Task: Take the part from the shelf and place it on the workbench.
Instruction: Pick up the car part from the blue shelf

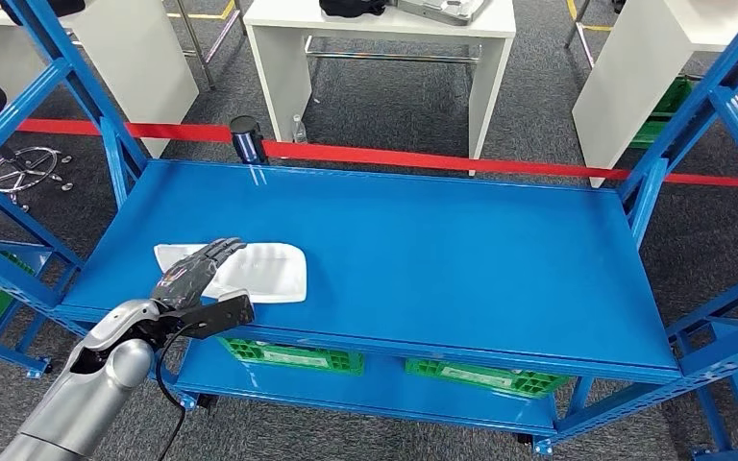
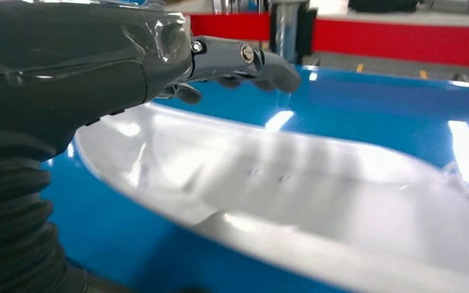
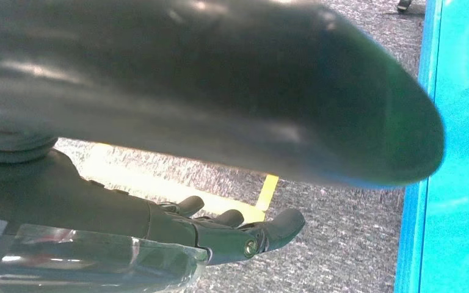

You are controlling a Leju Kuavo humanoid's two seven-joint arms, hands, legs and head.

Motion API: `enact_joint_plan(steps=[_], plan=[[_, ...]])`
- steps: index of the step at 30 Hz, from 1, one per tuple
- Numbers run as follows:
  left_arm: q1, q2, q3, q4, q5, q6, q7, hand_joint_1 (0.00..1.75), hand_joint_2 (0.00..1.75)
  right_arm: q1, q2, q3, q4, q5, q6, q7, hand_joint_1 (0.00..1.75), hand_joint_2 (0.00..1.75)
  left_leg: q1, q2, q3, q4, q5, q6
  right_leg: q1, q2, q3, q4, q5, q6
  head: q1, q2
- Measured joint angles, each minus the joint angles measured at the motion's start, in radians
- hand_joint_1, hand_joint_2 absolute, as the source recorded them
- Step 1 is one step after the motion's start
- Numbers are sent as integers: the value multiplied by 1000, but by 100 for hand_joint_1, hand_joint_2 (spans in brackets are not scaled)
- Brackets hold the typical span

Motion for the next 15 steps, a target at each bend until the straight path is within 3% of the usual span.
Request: enact_joint_plan(steps=[7,9,11,12,13,15], plan=[[-3,-2,-1,7,2,-6,-6,175,175,-3,-4,0,8,0,-5,0,0,0,10,2,18,-23,15,4,2,-2,-8,11,-7,4,1,0],[-9,-7,-4,27,5,-11,-11,175,175,-6,-13,0,23,-1,-13,-1,0,0,10,3,18,-28,19,9,0,-2,-64,129,-54,5,3,0],[-17,-13,-10,55,14,-16,-17,168,175,-11,-30,0,47,-2,-23,-2,0,0,6,1,11,-14,13,1,-4,-3,-60,125,-52,10,5,0],[-19,-14,-12,63,18,-16,-19,164,175,-12,-36,0,55,-3,-25,-2,0,0,6,-1,9,-7,9,-6,-4,-4,-39,82,-32,12,4,0],[-22,-15,-12,65,20,-16,-20,159,175,-14,-39,0,60,-3,-25,-3,0,0,5,-2,7,0,5,-13,-5,-4,-3,10,-6,7,4,0],[-27,-14,-12,65,20,-15,-20,157,175,-15,-41,0,64,-4,-25,-6,0,0,10,-2,-1,16,-8,-21,-8,-4,-2,10,-3,-7,3,0]])
